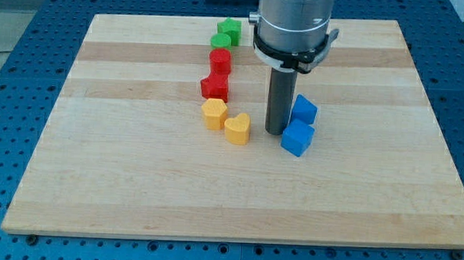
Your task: Place the yellow heart to the bottom side of the yellow hexagon
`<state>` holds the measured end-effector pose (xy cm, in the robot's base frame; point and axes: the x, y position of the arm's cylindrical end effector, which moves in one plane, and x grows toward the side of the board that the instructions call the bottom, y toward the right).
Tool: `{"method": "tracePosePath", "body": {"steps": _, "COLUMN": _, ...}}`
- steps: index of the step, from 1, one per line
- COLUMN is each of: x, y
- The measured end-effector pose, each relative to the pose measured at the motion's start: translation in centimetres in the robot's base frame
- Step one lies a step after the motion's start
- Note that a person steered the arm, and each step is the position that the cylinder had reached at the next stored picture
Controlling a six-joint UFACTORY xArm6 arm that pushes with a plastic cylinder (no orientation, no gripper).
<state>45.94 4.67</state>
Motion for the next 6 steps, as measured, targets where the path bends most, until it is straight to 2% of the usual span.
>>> {"method": "tracePosePath", "body": {"steps": 4, "x": 1.2, "y": -5.8}}
{"method": "tracePosePath", "body": {"steps": 5, "x": 1.3, "y": -6.2}}
{"method": "tracePosePath", "body": {"steps": 6, "x": 0.1, "y": -3.7}}
